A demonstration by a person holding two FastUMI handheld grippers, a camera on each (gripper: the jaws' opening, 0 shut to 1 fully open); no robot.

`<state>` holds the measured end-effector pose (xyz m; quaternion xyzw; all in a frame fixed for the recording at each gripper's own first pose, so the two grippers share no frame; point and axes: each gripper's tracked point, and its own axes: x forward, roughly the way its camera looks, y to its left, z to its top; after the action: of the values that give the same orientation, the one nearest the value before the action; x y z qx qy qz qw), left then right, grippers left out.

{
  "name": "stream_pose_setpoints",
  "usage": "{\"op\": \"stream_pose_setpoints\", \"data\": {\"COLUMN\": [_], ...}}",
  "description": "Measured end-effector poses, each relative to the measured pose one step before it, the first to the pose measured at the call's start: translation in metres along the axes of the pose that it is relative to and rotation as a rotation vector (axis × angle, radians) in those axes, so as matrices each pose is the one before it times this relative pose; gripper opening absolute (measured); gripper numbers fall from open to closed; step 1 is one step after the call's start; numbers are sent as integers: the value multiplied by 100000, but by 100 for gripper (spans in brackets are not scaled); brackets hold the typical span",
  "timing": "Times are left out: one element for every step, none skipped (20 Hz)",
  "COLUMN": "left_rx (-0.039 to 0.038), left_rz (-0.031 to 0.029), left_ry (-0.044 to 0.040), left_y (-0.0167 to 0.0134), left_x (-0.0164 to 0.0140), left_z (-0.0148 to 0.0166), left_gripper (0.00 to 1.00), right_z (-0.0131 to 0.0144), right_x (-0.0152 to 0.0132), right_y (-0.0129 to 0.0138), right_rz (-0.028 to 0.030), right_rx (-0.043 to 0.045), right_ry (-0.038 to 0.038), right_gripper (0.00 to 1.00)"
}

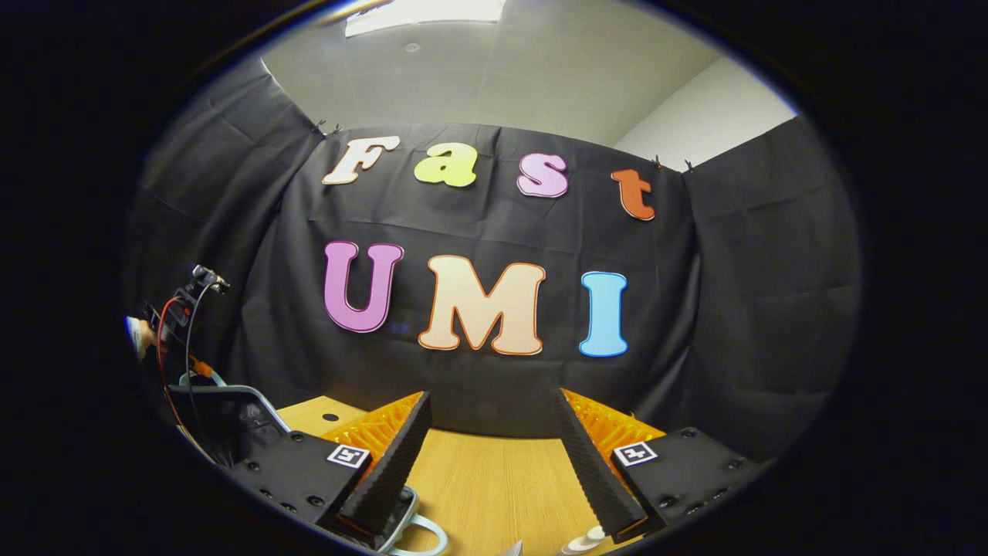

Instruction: First open the suitcase, pack the skin care products into it, and then close the suitcase.

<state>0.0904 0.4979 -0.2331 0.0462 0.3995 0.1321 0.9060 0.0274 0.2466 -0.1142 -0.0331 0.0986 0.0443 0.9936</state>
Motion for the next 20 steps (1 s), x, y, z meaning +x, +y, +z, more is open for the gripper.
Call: {"op": "stream_pose_setpoints", "data": {"left_rx": [-2244, -1871, -833, -871, -294, -346, -328, -495, -391, -58, -151, 650, 1002, 526, -33, -39, -70, -609, -569, -564], "left_rz": [135, 373, 120, 586, -18, 417, 301, 139, 660, 814, 2010, 2252, 4272, 1396, 1590, 1017, 797, 86, -22, 4], "left_ry": [2710, 1889, 1781, 1192, 1229, 1020, 766, 1081, 481, 552, -134, -139, -2307, -3659, -4513, -5249, -5529, -5326, -5576, -5268], "left_y": [348, 373, 512, 383, 46, 185, 108, 29, 190, 157, 279, 232, 809, 300, 60, 79, -71, -479, -368, -641], "left_x": [696, 719, 922, 584, 350, 342, 435, 332, 269, 273, 48, 238, 424, 275, -358, -750, -1190, -942, -1048, -1023], "left_z": [-1384, -944, -684, -514, -308, -292, -485, -403, -242, -112, -113, -80, 152, 565, 1230, 1340, 1468, 1697, 1479, 1507], "left_gripper": [0, 0, 0, 0, 0, 0, 0, 0, 0, 0, 0, 0, 8, 11, 41, 70, 100, 100, 96, 95], "right_z": [-37, 32, -111, -56, -36, -33, -143, -13, -106, 32, -1, 20, -72, -38, -119, -111, -122, -48, -52, -22], "right_x": [82, 58, 94, 88, 95, 65, 86, 120, 43, 59, 74, 38, -48, 13, -32, -4, 62, -30, -20, -121], "right_y": [241, 230, 188, 204, 229, 210, 155, 182, 84, 70, 26, -74, -103, -174, -156, -196, -250, -263, -385, -324], "right_rz": [51, 110, 147, 145, 152, 175, 148, 144, 167, 92, 27, -94, -150, -252, -120, -149, -81, 100, 355, 608], "right_rx": [-540, -570, -518, -400, -285, -128, -123, -154, -234, -308, -283, -268, -187, -37, 207, 288, 245, 216, 381, 326], "right_ry": [154, 192, 217, 227, 252, 183, 147, 184, 236, 211, 15, -17, -11, 210, 324, 339, 148, 96, -167, 19], "right_gripper": [99, 98, 99, 99, 99, 98, 99, 99, 98, 99, 99, 99, 99, 99, 96, 99, 99, 99, 99, 99]}}
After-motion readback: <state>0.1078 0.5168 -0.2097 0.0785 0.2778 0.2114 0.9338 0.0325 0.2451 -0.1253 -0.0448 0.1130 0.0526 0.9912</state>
